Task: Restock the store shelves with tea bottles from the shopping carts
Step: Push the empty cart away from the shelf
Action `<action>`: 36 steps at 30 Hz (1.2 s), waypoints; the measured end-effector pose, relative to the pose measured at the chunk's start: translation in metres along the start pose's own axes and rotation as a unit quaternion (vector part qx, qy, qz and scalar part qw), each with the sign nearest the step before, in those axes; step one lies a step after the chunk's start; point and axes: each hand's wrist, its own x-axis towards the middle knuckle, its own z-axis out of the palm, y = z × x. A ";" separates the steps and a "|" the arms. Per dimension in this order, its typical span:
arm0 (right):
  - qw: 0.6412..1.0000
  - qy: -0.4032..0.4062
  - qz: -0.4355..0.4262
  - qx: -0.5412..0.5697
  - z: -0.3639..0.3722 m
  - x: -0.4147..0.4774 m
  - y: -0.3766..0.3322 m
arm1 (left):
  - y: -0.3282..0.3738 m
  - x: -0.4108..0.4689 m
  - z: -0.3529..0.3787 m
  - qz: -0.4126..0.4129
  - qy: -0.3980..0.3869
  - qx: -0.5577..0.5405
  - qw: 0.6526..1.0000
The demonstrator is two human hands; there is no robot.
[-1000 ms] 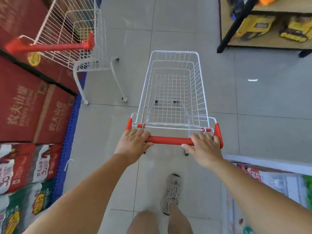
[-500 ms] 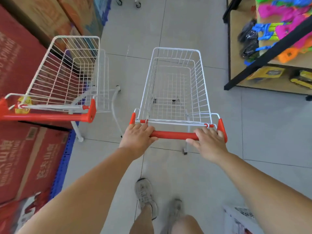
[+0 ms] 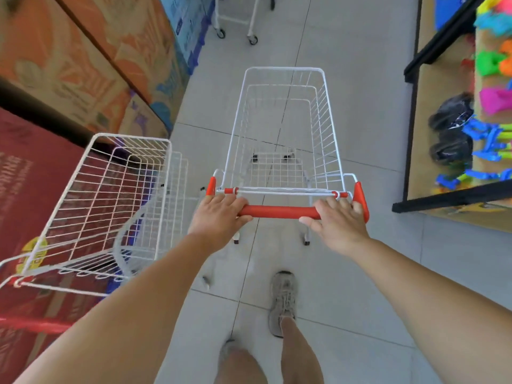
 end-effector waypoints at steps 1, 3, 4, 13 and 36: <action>1.000 0.000 -0.005 -0.005 -0.011 0.018 0.002 | -0.006 0.015 -0.009 -0.006 0.003 -0.005 1.000; 1.000 0.004 -0.014 -0.012 -0.033 0.054 0.002 | -0.020 0.044 -0.025 -0.018 0.010 -0.019 1.000; 1.000 0.005 -0.018 -0.014 -0.044 0.072 0.002 | -0.028 0.059 -0.034 -0.021 0.013 -0.022 0.999; 0.999 0.029 -0.033 -0.025 -0.135 0.223 -0.025 | -0.114 0.180 -0.108 -0.030 0.034 -0.023 0.999; 0.991 0.023 -0.130 -0.032 -0.210 0.342 -0.203 | -0.315 0.184 -0.158 -0.121 0.035 -0.093 0.988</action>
